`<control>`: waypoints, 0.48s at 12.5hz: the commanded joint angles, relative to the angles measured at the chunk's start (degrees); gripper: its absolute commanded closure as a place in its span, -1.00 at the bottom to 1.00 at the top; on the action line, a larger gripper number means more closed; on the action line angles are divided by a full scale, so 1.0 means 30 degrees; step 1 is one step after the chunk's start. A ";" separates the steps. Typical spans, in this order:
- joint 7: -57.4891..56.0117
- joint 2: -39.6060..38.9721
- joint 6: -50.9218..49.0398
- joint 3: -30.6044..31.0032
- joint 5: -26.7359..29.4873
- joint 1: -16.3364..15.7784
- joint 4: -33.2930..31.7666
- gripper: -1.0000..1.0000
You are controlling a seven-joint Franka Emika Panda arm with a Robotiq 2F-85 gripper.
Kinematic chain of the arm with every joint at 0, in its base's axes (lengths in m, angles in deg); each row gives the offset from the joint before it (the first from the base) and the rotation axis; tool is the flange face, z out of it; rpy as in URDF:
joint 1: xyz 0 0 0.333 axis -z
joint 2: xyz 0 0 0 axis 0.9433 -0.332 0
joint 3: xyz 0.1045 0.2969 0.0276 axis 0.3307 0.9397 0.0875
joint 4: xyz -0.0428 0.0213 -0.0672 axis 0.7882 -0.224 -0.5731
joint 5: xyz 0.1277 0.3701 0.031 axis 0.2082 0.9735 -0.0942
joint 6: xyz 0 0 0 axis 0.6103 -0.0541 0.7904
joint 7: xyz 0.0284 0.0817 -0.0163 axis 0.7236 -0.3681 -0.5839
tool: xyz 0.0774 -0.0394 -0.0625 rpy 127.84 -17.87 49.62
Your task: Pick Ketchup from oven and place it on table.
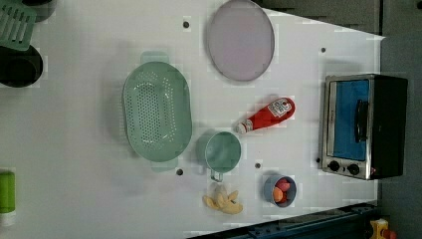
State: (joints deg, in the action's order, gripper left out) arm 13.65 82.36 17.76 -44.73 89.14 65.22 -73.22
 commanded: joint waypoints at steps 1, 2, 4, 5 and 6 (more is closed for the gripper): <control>0.0668 -0.1134 -0.0112 0.0172 0.0023 0.0044 -0.1295 -1.00; 0.0668 -0.1176 -0.0112 0.0172 0.0024 0.0044 -0.1294 -1.00; 0.0668 -0.1228 -0.0111 0.0172 0.0024 0.0044 -0.1294 -1.00; 0.0667 -0.1245 -0.0111 0.0171 0.0024 0.0044 -0.1294 -1.00; 0.0667 -0.1308 -0.0111 0.0172 0.0024 0.0043 -0.1295 -1.00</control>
State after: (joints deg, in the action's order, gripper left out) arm 13.95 76.18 16.91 -43.50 87.86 64.22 -77.97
